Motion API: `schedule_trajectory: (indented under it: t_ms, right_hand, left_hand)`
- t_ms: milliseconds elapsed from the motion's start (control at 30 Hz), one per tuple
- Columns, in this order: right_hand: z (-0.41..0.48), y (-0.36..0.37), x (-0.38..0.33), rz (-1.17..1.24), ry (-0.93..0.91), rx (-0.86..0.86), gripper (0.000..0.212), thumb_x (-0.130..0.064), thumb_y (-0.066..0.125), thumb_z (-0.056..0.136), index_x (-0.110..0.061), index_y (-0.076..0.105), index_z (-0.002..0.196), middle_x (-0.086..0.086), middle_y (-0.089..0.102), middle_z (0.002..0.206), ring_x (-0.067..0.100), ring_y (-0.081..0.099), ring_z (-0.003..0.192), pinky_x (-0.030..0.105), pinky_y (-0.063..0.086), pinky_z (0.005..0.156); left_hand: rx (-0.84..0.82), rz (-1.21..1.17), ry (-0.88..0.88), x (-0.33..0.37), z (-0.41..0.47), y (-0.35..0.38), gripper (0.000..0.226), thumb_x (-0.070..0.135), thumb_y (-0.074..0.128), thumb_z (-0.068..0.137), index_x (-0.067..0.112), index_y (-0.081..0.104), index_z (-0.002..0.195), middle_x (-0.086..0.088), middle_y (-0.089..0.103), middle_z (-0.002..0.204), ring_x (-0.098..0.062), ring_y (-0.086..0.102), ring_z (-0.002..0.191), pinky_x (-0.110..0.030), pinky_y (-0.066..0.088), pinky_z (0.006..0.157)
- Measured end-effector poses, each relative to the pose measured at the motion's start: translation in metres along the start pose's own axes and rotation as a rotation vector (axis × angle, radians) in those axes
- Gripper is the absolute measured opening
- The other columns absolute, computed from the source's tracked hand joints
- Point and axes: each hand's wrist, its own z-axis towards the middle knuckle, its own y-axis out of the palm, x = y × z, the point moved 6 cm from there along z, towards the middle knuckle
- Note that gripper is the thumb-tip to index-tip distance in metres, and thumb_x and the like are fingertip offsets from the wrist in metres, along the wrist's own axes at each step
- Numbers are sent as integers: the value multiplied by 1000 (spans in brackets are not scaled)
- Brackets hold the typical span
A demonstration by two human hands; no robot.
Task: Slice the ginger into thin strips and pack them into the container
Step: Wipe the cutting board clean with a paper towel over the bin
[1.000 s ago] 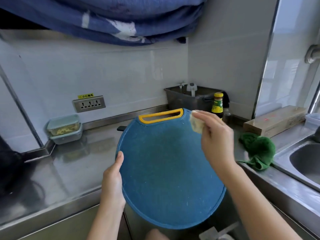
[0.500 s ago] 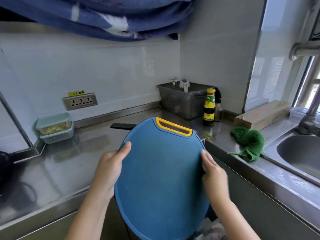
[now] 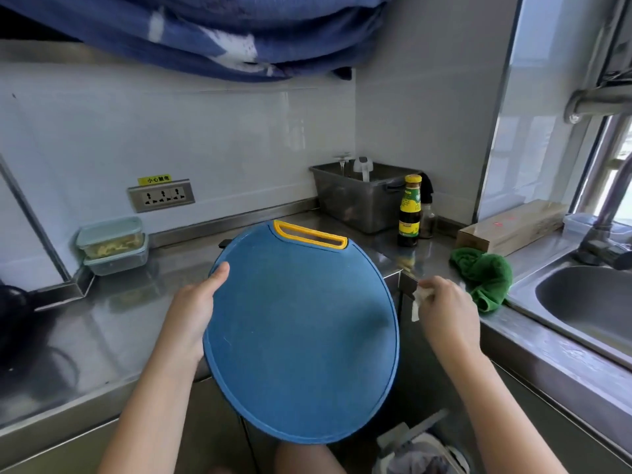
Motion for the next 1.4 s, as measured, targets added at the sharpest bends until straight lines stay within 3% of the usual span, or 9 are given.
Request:
schedule_trajectory:
  t_ms: [133,267,433,567,700,833,967,1133,1400]
  right_hand:
    - [4,5,-13,150,23,-84,30,-3,41,89,-11,66,104,11,65,107,29,55,95,31,38,72]
    - [12,40,-61,483,60,-277,31,-7,40,91,-19,68,85,8,68,95,25,60,86,34,48,74]
    - [27,70,-136,699,-25,-485,32,-7,58,87,-18,62,117,2,65,105,21,62,93,28,52,74]
    - [37,71,-177,688,-194,-456,32,-15,59,88,-21,61,119,-3,64,108,15,61,96,23,50,74]
    - [46,79,-201,670,-296,-447,22,-15,62,86,-19,65,107,-8,65,95,12,60,91,15,42,67]
    - [47,107,-230,557,-359,-527,10,-20,61,89,-22,68,95,-7,63,77,13,57,76,29,49,67]
    - [51,133,-249,570,-259,-573,32,-30,58,92,0,68,98,8,62,76,20,55,69,28,41,63]
    - [59,148,-255,608,-172,-543,36,-29,55,91,2,64,108,20,65,87,21,52,73,37,49,75]
    - [61,125,-299,762,-354,-406,9,-23,64,86,-18,57,87,-5,61,85,21,60,71,33,50,65]
  left_hand:
    - [90,-160,-67,-1,16,-58,28,41,61,89,16,68,98,-6,71,102,-23,67,87,-36,50,74]
    - [164,-223,-62,7,22,-94,22,35,49,97,20,63,89,-2,65,100,-15,66,70,-32,45,66]
    - [278,-257,-97,-1,19,-139,24,36,48,98,18,63,93,-4,62,110,-18,61,81,-35,44,78]
    - [386,-284,-119,-9,14,-182,23,37,52,96,21,64,106,2,66,98,-16,66,74,-34,46,65]
    - [442,-241,-123,-6,10,-209,19,33,49,98,22,62,107,-1,62,113,-20,61,92,-36,43,85]
    - [477,-220,-130,2,12,-226,25,34,46,99,18,57,116,-3,58,117,-23,55,110,-36,41,90]
    - [553,-221,-93,11,21,-230,25,29,44,101,12,60,92,-4,55,118,-19,60,82,-33,42,79]
    - [520,-496,-111,13,42,-216,17,24,46,101,13,58,103,-4,60,115,-23,59,98,-39,43,83]
    - [563,-568,-101,22,68,-207,12,25,62,92,15,57,88,-1,64,89,-17,62,72,-34,47,60]
